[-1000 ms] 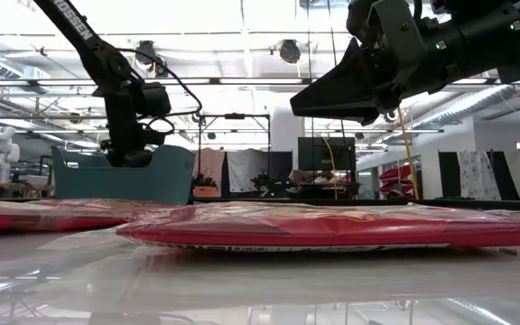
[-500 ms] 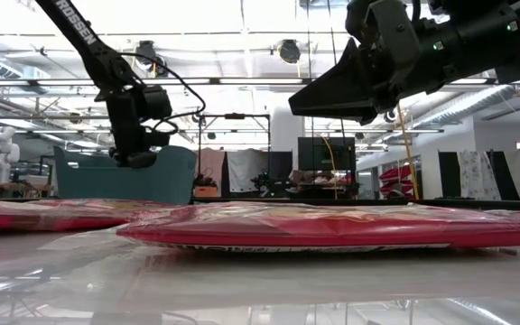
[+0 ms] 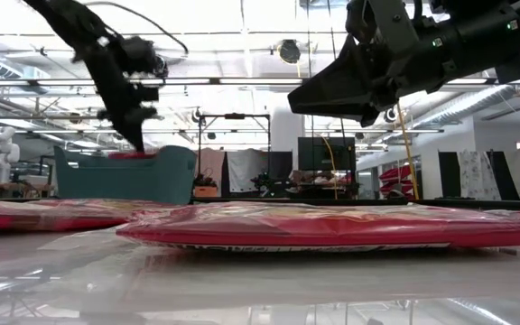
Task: Sort popcorn bags into baskets
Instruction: Put the red popcorn bag into the blue bin
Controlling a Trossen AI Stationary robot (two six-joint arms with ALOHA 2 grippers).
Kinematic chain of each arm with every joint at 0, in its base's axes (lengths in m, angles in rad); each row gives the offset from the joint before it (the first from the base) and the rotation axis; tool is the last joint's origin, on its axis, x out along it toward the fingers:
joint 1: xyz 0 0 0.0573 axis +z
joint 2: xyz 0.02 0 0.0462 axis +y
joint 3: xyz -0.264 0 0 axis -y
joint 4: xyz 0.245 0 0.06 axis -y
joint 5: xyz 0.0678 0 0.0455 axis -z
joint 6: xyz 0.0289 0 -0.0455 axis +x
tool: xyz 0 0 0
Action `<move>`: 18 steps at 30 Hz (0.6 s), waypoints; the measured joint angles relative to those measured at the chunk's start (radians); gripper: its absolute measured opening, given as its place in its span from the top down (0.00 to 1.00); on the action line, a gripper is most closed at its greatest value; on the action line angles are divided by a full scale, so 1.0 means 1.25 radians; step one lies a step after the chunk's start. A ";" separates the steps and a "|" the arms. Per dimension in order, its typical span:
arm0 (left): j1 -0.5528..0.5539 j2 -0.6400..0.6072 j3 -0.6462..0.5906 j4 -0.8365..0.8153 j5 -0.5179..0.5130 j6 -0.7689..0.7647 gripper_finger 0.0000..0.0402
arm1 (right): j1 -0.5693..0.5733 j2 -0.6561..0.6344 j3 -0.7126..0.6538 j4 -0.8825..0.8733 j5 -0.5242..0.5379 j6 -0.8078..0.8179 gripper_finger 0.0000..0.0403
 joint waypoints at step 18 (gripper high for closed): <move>-0.258 -0.262 0.002 -0.142 0.274 -0.120 1.00 | -0.039 0.000 0.371 -0.358 0.169 -0.504 0.50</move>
